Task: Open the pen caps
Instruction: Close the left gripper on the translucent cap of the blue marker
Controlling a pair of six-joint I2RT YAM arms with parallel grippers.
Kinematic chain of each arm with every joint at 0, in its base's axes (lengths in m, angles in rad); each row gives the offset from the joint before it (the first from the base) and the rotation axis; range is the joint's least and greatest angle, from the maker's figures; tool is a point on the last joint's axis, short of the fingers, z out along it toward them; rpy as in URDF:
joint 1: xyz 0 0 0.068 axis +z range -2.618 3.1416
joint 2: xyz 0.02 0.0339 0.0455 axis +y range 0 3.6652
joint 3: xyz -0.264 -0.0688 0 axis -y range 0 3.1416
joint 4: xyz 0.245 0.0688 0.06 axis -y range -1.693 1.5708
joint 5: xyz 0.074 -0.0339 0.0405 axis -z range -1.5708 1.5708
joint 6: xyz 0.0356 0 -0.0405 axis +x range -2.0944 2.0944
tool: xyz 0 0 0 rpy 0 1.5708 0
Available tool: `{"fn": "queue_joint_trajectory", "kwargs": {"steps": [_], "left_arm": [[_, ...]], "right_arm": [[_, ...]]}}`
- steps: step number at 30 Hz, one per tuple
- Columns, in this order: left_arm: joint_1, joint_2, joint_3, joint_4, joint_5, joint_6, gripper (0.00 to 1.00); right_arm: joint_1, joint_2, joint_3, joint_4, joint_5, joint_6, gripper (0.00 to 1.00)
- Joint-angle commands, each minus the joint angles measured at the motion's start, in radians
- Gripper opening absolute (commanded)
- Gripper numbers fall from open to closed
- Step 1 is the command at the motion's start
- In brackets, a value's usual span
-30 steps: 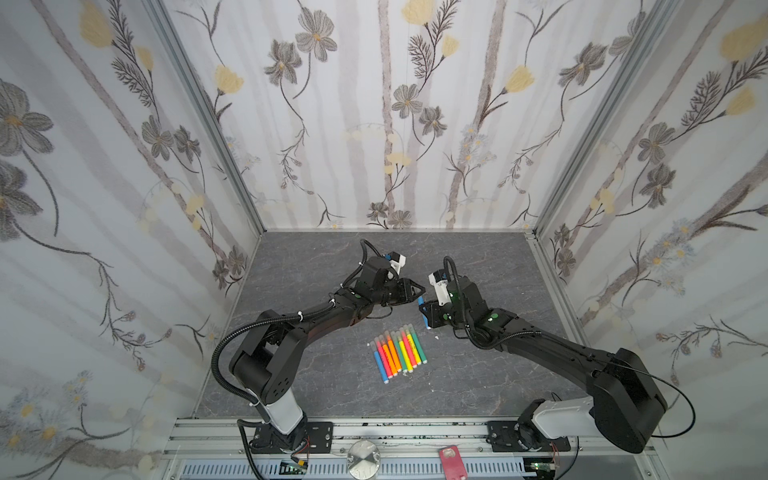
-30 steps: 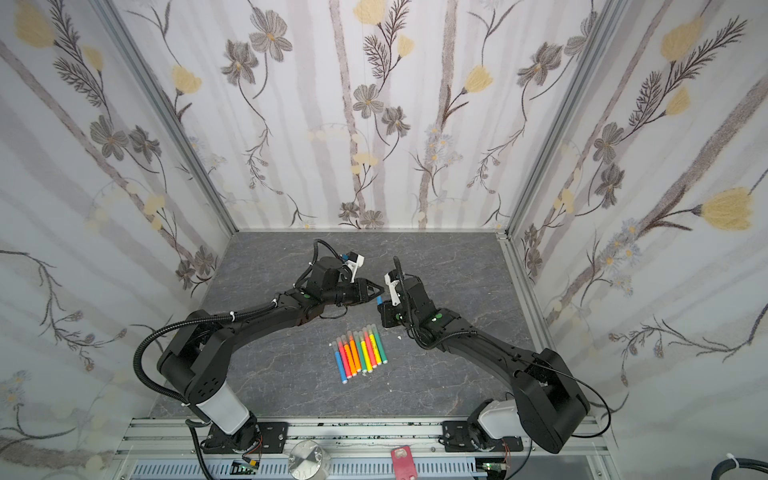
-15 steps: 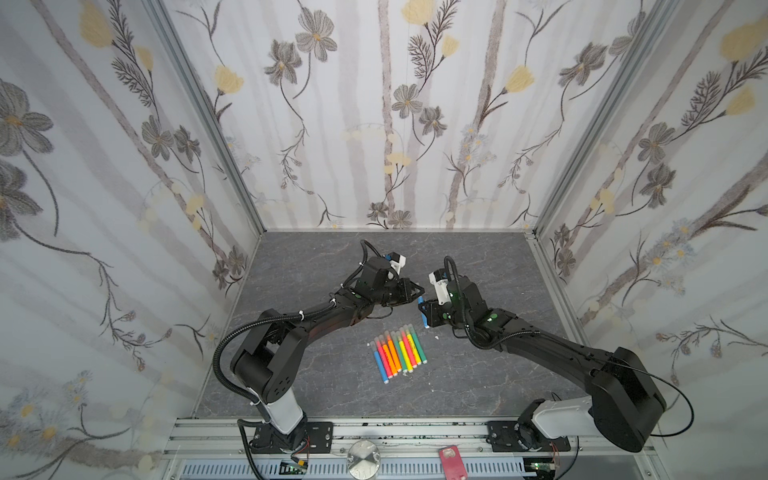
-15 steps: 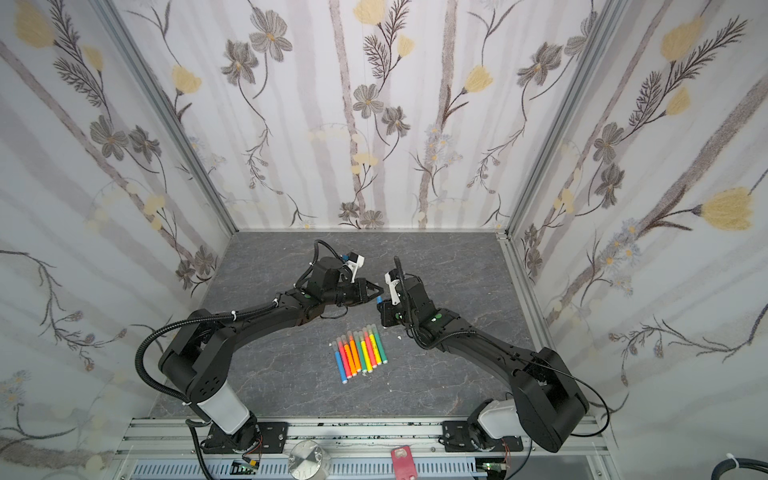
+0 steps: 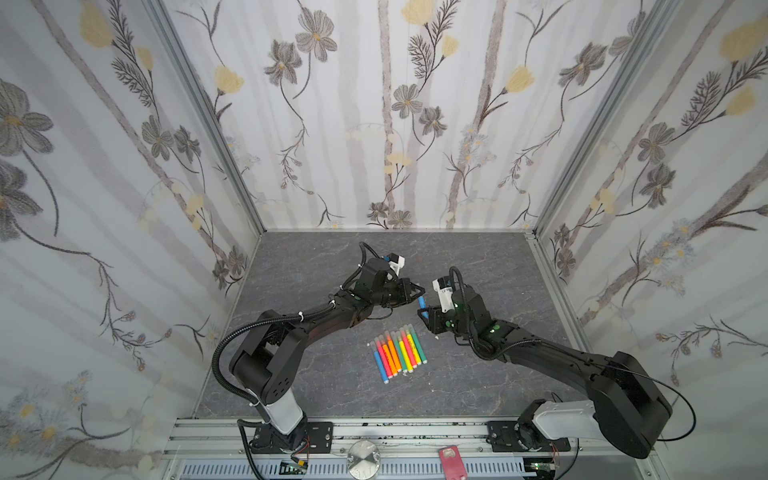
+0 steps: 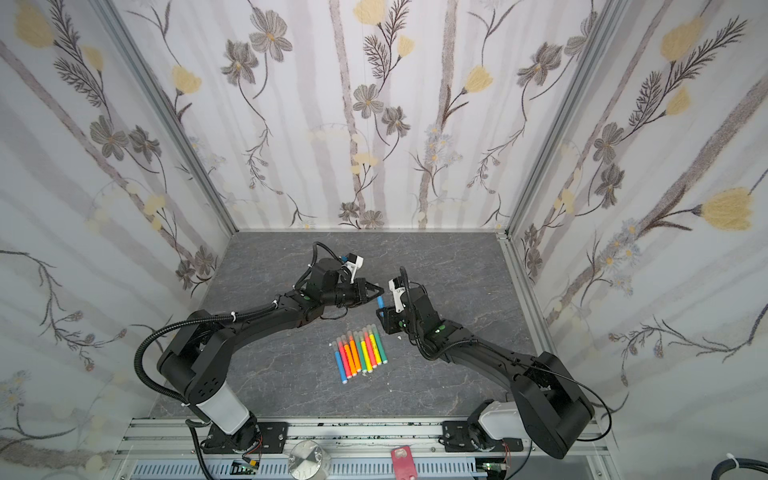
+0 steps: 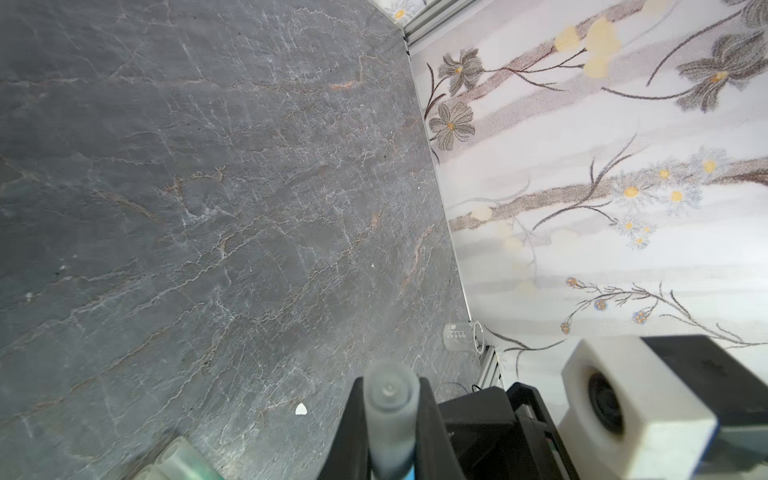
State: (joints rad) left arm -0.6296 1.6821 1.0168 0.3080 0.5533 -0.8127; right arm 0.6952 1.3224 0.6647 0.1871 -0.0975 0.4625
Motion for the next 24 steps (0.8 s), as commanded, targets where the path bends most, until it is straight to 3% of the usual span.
{"fn": "queue_joint_trajectory", "kwargs": {"steps": [1, 7, 18, 24], "left_arm": [[0.000, -0.014, -0.002, 0.052, 0.007, -0.051, 0.00], [0.000, -0.006, -0.018, 0.086, 0.005, -0.114, 0.00], [0.001, 0.012, -0.032, 0.101, 0.008, -0.128, 0.00], [-0.003, 0.014, -0.037, 0.102, 0.005, -0.124, 0.00]], "right_arm": [[0.000, -0.014, -0.031, 0.163, 0.031, 0.000, 0.38], [0.001, -0.016, -0.087, 0.287, 0.017, 0.001, 0.33], [0.001, 0.024, -0.093, 0.344, -0.006, -0.001, 0.23], [0.000, 0.034, -0.093, 0.354, -0.016, 0.001, 0.09]]}}
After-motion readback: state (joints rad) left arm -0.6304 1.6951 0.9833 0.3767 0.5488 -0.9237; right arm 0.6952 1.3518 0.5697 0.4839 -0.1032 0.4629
